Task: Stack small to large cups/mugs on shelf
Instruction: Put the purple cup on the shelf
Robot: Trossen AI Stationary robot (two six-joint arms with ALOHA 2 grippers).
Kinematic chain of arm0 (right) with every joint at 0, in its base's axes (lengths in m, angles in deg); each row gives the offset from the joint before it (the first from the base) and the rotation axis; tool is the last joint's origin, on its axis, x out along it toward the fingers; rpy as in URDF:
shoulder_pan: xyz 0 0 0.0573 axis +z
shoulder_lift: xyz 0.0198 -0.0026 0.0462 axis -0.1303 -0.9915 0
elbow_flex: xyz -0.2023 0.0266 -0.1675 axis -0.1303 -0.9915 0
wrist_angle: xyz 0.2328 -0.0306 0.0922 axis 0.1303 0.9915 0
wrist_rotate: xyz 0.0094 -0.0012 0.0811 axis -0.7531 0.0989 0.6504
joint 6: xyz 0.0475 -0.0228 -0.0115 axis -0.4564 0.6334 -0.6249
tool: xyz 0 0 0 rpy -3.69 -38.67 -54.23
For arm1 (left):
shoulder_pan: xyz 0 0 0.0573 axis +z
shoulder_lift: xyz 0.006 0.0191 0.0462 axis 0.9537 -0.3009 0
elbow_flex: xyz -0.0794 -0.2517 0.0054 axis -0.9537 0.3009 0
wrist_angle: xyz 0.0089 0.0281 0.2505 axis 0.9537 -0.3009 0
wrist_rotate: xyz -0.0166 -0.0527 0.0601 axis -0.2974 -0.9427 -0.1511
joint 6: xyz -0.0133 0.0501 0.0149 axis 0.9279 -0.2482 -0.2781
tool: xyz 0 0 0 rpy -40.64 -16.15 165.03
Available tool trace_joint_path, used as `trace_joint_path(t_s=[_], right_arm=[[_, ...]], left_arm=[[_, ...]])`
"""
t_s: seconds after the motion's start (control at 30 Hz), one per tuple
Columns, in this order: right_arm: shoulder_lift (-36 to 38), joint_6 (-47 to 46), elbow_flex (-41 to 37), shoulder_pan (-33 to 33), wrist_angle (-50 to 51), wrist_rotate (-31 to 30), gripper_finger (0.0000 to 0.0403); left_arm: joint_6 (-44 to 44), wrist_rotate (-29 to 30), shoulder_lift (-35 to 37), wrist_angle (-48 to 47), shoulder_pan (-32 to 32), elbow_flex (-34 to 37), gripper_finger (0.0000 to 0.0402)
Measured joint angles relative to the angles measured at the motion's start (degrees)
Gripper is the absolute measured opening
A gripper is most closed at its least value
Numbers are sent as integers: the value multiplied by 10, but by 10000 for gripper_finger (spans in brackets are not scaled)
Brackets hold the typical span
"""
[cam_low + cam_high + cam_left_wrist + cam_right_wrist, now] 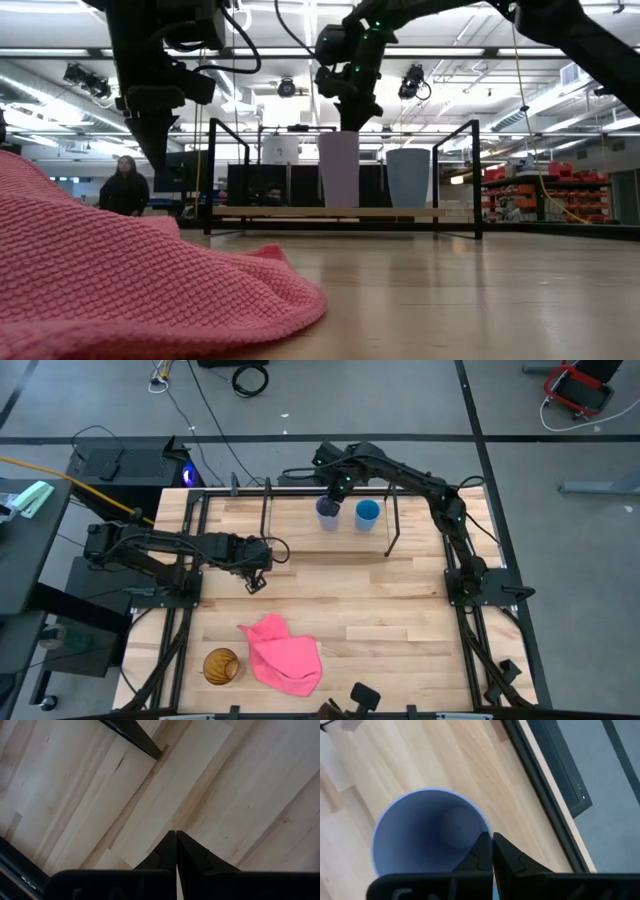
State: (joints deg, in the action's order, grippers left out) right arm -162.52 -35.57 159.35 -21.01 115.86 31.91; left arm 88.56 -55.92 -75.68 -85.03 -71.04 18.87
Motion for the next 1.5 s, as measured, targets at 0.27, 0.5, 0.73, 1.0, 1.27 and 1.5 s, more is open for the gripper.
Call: trace_joint_path(t_s=[0.27, 0.5, 0.73, 1.0, 1.27, 1.5], right_arm=[[1, -3, 1, -6, 10, 4, 1], [0, -2, 1, -4, 12, 12, 1], [0, -2, 1, -2, 13, 35, 8], [0, -15, 0, -2, 13, 39, 38], [0, -24, 0, -2, 20, 39, 52], [14, -33, 0, -4, 29, 31, 61]], left_arm=[[-9, 0, 0, 0, 0, 0, 27], [-8, 0, 0, 2, 0, 0, 17], [-8, 0, 0, 2, 0, 0, 14], [-8, 0, 0, 2, 0, 0, 23], [-8, 0, 0, 2, 0, 0, 13], [-8, 0, 0, 2, 0, 0, 29]])
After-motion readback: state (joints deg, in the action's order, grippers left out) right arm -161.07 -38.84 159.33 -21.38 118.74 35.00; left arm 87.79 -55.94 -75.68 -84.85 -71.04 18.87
